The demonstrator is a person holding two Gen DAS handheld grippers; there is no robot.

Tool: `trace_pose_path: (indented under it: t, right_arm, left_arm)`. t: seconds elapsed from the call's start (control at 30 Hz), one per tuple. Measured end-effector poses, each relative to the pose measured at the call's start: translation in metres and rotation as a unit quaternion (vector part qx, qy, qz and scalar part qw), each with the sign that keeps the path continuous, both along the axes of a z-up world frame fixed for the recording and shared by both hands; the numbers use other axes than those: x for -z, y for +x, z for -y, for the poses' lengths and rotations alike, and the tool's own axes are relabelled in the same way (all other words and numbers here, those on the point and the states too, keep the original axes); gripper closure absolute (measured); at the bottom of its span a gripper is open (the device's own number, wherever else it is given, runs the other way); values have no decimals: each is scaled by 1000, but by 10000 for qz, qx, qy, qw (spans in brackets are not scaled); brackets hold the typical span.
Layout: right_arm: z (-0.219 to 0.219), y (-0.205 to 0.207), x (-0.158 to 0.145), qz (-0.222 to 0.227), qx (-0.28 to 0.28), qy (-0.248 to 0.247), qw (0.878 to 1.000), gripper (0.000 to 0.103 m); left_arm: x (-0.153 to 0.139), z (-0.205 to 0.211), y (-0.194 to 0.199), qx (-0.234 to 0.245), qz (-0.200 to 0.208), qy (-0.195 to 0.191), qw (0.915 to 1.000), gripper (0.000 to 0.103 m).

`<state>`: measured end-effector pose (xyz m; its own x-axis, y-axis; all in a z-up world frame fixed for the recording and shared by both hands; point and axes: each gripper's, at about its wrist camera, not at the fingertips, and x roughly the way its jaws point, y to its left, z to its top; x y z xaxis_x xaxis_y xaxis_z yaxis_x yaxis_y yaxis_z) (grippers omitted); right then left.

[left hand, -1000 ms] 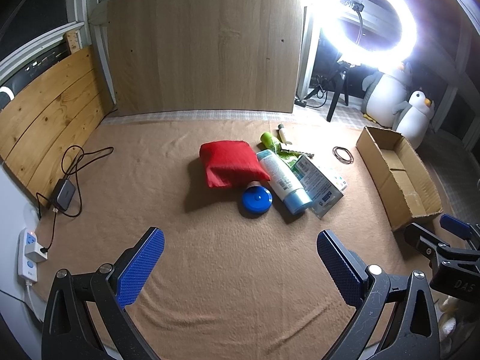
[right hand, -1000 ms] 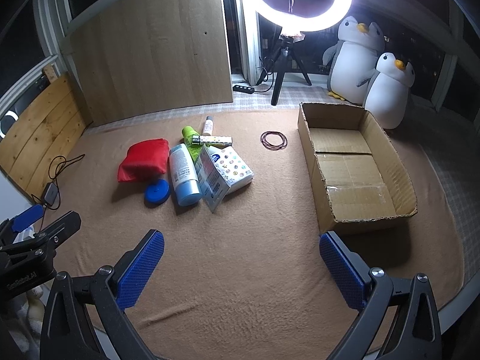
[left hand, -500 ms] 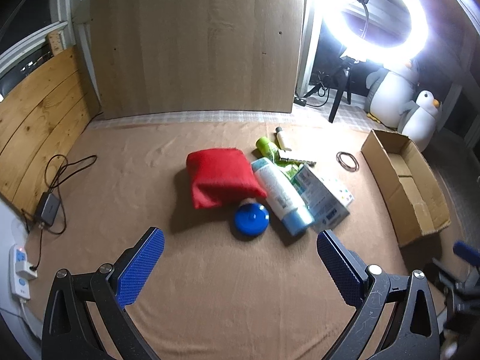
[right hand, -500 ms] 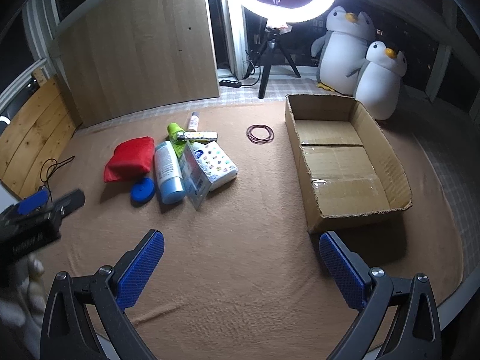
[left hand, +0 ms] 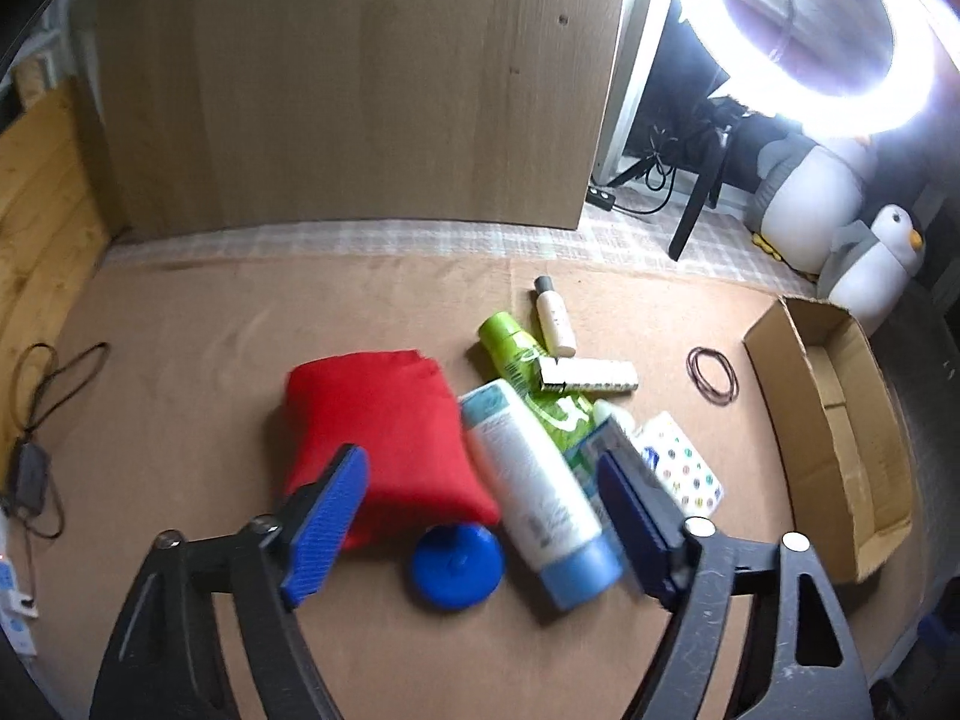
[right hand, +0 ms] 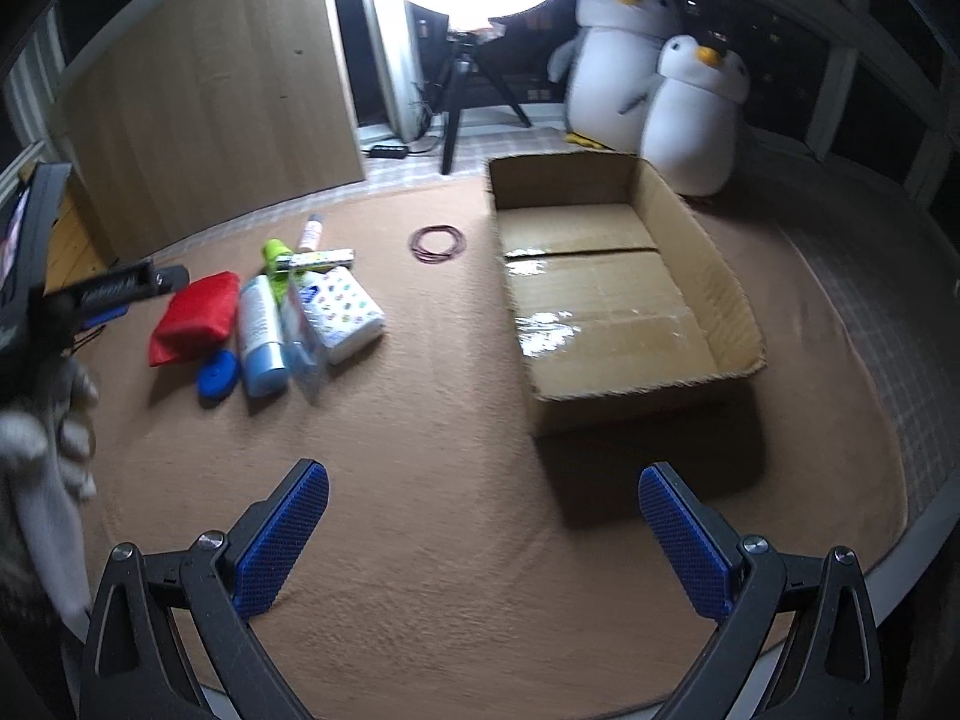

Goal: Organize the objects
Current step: 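Move the left tool toward the white sunscreen bottle lying on the floor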

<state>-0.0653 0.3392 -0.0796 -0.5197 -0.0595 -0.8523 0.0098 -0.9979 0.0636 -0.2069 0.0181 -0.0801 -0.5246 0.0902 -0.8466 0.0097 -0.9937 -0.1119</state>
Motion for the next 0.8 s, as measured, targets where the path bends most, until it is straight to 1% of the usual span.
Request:
trace_pose_path:
  t: [0.1, 0.17, 0.2, 0.23, 0.33, 0.43, 0.5, 0.67, 0.73, 0.8]
  right_arm:
    - [-13, 0, 3, 63, 114, 33, 9999, 1]
    - [-20, 0, 5, 100, 178, 55, 9998, 1]
    - [-23, 0, 6, 121, 209, 65, 9997, 1]
    - [-28, 0, 8, 144, 248, 79, 9996, 1]
    - [-35, -1, 11, 213, 316, 111, 9992, 1]
    - [-44, -1, 14, 271, 384, 138, 9988, 1]
    - [-48, -1, 15, 290, 423, 135, 9986, 1]
    - [-60, -4, 19, 379, 572, 41, 9976, 1]
    - [-59, -6, 19, 393, 570, 34, 9976, 1]
    - [-57, -7, 18, 384, 552, 41, 9977, 1]
  left_arm:
    - [14, -4, -27, 152, 218, 210, 9994, 26]
    - [26, -3, -45, 104, 357, 449, 9983, 26]
    - [31, -2, -52, 29, 415, 474, 9980, 29]
    - [37, -1, -60, -34, 485, 486, 9976, 36]
    - [51, -2, -81, -30, 640, 349, 9973, 46]
    - [61, -2, -93, -12, 754, 252, 9968, 47]
    - [67, -2, -95, 9, 808, 255, 9964, 50]
    - [75, -8, -98, 146, 859, 177, 9960, 52]
    - [80, -13, -100, 263, 966, 129, 9949, 61]
    - [82, -16, -98, 299, 954, 81, 9950, 61]
